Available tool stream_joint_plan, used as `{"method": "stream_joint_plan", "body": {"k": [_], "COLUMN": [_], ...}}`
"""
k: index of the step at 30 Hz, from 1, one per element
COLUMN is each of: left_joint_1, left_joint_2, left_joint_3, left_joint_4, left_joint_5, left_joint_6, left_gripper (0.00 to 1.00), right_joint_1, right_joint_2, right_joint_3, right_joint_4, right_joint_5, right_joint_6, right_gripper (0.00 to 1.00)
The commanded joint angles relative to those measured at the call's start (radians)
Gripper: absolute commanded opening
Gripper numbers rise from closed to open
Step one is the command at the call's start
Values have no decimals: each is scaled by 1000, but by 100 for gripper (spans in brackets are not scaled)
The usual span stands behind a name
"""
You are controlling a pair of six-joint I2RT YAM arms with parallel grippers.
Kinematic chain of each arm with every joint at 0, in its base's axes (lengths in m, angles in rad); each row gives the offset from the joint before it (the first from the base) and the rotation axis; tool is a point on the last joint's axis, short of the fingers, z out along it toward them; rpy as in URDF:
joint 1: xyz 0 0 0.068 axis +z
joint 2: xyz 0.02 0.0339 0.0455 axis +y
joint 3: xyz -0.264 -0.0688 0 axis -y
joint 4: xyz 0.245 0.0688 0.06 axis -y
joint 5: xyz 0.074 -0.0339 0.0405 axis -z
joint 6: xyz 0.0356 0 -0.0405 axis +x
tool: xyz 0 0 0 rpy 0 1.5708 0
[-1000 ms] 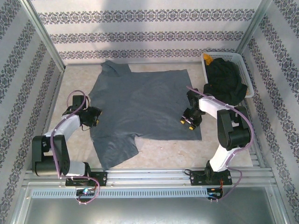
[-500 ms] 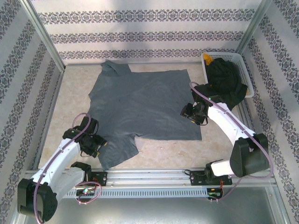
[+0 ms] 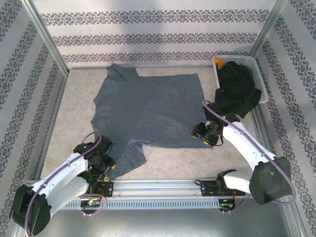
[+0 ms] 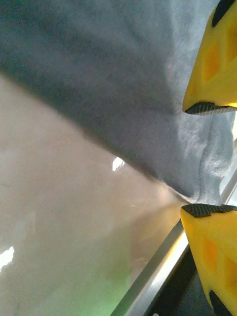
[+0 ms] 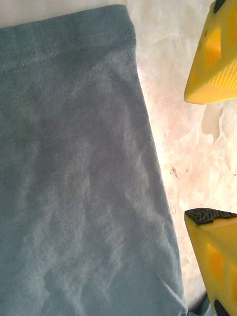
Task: Fold and stack the t-shirts
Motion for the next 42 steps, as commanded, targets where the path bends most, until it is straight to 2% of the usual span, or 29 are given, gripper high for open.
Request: {"method": "stream_joint_plan", "body": {"k": [1, 4, 6, 9, 10, 16, 22, 25, 28, 37, 39, 40, 42], "left_joint_1": [-21, -21, -22, -23, -23, -23, -24, -24, -22, -24, -23, -22, -23], "left_joint_2": [43, 100, 147, 180, 172, 13, -93, -99, -105, -105, -105, -104, -104], "left_joint_3": [-52, -60, -31, 53, 86, 192, 176, 186, 205, 203, 205, 206, 211], "left_joint_4": [103, 254, 289, 236, 189, -81, -122, -139, -168, -145, -146, -147, -142], "left_joint_5": [-21, -45, -72, -126, -154, -298, -290, -298, -318, -320, -322, -322, -326], "left_joint_6": [-90, -126, -121, -76, -62, -100, -169, -170, -176, -194, -196, -196, -196], "left_gripper": [49, 36, 24, 2, 0, 0, 0, 0, 0, 0, 0, 0, 0], "right_joint_1": [5, 4, 3, -18, -28, -110, -152, -175, -210, -217, -217, -218, -214], "right_joint_2": [-29, -37, -44, -61, -72, -139, -89, -46, 28, 195, 215, 221, 212], "right_joint_3": [-35, -55, -72, -103, -115, -188, -188, -188, -186, -163, -164, -159, -145], "right_joint_4": [-13, -2, -1, -13, -24, -31, 16, 39, 126, 176, 191, 191, 169], "right_joint_5": [-6, -11, -5, 11, 25, 102, 147, 151, 131, 94, 85, 84, 85], "right_joint_6": [37, 54, 70, 106, 124, 276, 331, 322, 293, 259, 259, 254, 239], "right_gripper": [58, 58, 57, 54, 52, 50, 49, 48, 42, 37, 32, 26, 6]}}
